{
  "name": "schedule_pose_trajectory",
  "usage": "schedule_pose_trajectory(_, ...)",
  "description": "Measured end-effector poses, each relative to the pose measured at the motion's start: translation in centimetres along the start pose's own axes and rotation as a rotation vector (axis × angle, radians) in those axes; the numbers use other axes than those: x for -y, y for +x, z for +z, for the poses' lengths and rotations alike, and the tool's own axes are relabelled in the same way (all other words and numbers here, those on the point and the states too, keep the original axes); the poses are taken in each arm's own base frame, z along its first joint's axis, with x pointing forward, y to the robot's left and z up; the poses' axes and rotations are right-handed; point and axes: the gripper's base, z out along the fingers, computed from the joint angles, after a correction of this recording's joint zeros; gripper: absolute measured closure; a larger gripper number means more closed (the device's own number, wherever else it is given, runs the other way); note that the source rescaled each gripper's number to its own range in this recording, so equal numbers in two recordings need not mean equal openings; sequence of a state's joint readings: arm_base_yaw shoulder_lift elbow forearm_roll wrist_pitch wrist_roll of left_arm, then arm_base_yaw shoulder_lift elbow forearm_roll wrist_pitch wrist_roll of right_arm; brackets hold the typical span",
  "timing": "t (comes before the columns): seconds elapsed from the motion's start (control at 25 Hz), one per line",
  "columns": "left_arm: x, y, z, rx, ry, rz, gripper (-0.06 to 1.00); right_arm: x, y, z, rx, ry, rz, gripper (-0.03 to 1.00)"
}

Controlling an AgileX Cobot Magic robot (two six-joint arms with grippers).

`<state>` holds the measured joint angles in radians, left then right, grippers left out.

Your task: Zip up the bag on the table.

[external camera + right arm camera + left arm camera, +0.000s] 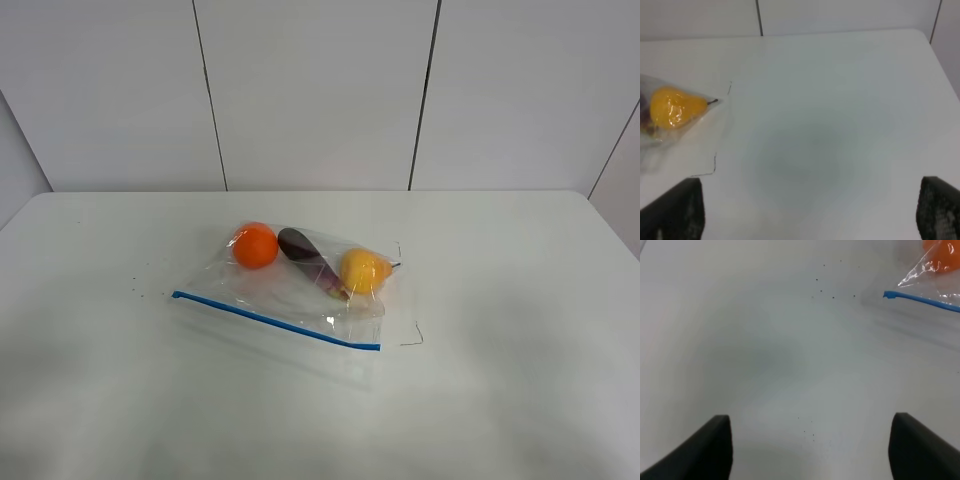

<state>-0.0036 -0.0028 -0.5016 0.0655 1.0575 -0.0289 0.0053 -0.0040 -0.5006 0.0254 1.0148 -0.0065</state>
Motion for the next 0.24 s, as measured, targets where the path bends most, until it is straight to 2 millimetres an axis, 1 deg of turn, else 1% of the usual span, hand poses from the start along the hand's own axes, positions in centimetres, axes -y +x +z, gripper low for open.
schedule_pose_trajectory(0.24,0.00,0.00,0.00,0.000,0.000,0.000,-0.05,0.00,0.00,0.00,0.000,0.000,0.000,0.03)
